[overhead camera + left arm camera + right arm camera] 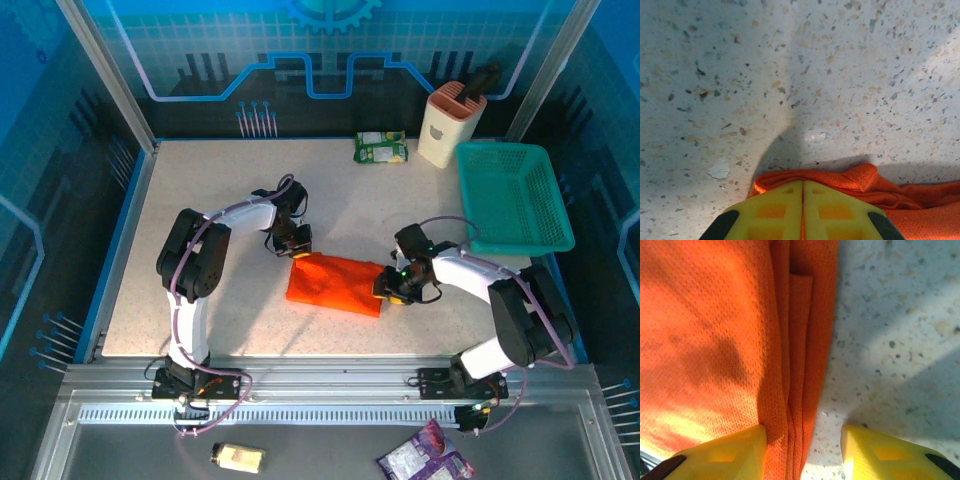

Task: Fold the inside-out t-shirt

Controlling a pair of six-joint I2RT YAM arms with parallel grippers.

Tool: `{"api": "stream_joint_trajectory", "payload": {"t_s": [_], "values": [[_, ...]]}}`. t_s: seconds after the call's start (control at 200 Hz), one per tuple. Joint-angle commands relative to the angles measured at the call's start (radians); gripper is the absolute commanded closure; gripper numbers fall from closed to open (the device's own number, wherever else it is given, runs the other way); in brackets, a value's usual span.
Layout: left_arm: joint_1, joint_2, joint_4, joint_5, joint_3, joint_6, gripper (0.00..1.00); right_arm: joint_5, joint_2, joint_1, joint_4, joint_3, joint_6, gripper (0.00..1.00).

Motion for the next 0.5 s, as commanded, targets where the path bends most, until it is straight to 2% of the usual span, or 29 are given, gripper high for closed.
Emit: {"api": "stream_joint_trajectory", "payload": {"t_s": [0.0,0.385,0.495], "values": [[0.009,-0.03,-0.04,-0.024,-0.022,-0.008,0.91,-0.037,0.028,-0.014,0.088,-0.015,0.027,0.56],[0.01,-0.03,-0.037,-0.018,-0.02,-0.015,0.92,-0.055,0.001,-0.034,0.133,-0.039,0.038,0.68],[0.009,-0.029,-0.042,-0.018,-0.017,-0.014,0.92,-0.065,0.0,-0.037,0.141,-0.041,0.041,0.66]]}}
